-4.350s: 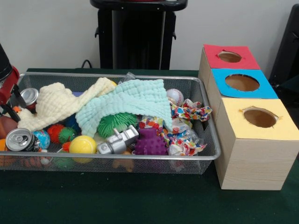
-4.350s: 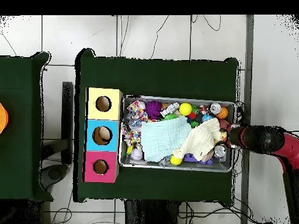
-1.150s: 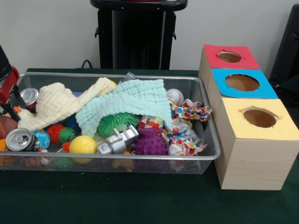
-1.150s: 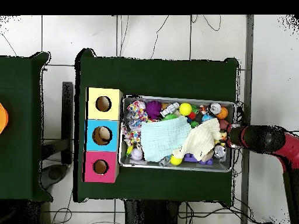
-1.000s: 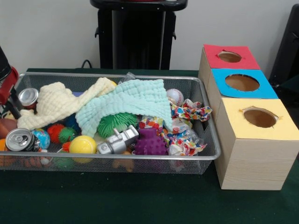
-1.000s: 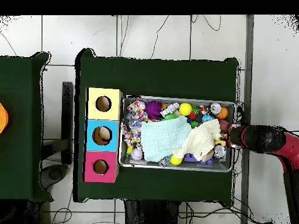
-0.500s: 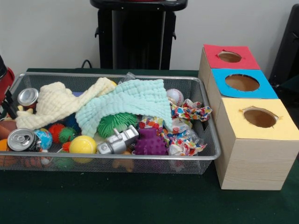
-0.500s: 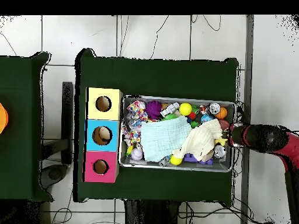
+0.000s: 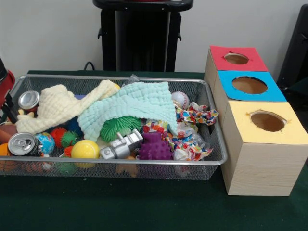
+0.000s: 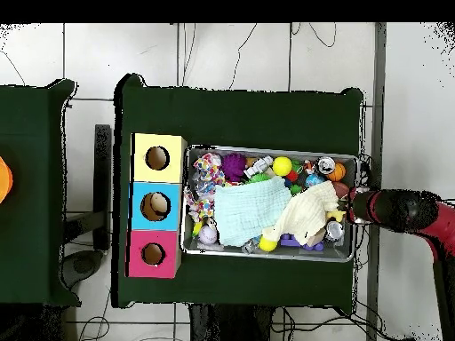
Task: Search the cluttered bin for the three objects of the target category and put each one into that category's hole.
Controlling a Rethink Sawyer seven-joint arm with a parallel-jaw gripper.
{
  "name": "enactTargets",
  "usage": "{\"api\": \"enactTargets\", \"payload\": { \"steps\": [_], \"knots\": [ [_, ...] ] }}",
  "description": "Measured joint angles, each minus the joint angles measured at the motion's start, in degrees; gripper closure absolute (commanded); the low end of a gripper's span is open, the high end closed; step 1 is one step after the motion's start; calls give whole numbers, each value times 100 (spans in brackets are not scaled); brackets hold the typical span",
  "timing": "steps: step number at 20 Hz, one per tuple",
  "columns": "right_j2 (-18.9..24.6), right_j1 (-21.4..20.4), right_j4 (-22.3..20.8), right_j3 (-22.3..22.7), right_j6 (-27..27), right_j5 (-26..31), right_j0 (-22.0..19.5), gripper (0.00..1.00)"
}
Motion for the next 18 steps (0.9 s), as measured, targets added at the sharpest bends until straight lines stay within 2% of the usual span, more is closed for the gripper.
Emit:
{"api": "enactTargets", "payload": {
  "steps": [7, 18],
  "knots": [
    [-72, -362, -8, 77, 0, -4, -2, 100],
    [-354, -1280, 100, 156, 0, -4, 1, 100]
  ]
}}
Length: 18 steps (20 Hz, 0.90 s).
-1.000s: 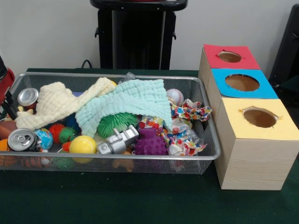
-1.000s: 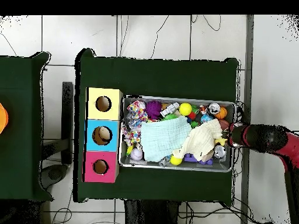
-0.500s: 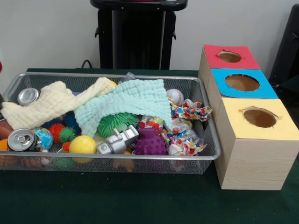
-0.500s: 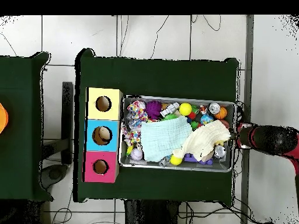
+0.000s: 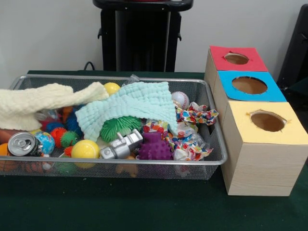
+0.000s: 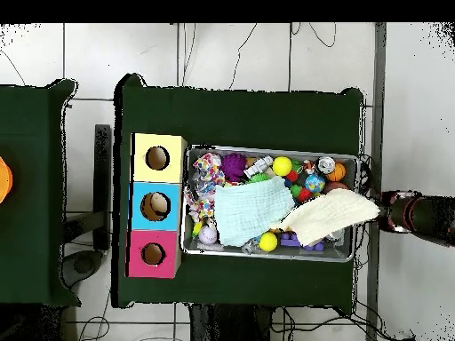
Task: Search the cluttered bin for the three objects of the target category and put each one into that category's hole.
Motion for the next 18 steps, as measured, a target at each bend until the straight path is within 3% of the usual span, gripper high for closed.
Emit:
{"api": "enactTargets", "payload": {
  "steps": [5, 12, 17, 18],
  "knots": [
    [-55, -291, 150, 175, 0, 0, 6, 100],
    [-131, -694, 388, 760, 1, -4, 6, 100],
    [-349, -1120, 748, 1592, 75, -157, 62, 100],
    [-463, -1319, 913, 1942, 188, -280, 135, 100]
  ]
}}
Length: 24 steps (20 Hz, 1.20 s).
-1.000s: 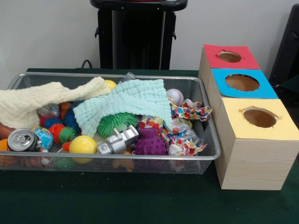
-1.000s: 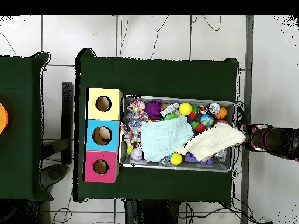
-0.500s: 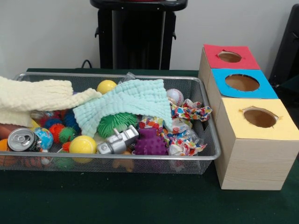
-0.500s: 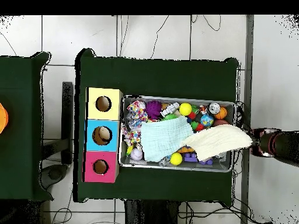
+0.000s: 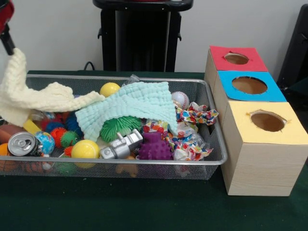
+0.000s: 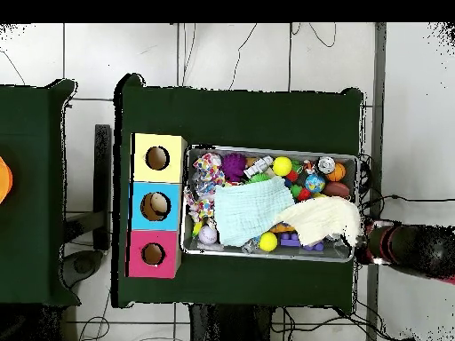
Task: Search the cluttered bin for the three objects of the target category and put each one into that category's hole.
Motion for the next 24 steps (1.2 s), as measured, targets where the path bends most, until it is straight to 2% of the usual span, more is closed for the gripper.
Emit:
{"api": "enactTargets", "payload": {
  "steps": [6, 8, 17, 24],
  "knots": [
    [-294, -476, 368, 734, 363, -279, 291, 100],
    [-484, -768, 578, 1133, 650, -424, 533, 100],
    [-865, -1253, 904, 1839, 1190, -768, 997, 100],
    [-1160, -1533, 1093, 2384, 1285, -1251, 1135, 100]
  ]
}}
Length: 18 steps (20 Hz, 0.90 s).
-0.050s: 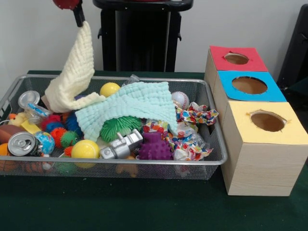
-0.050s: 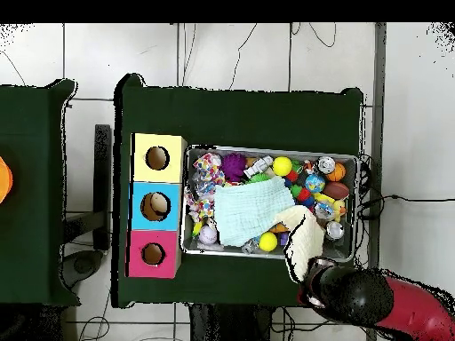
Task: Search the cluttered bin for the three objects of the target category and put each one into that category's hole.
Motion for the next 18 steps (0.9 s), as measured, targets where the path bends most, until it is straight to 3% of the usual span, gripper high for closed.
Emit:
{"api": "enactTargets", "payload": {
  "steps": [13, 18],
  "knots": [
    [-509, -312, 199, 690, 2, -530, 219, 100],
    [-646, -305, 197, 743, 3, -642, 236, 100]
  ]
}}
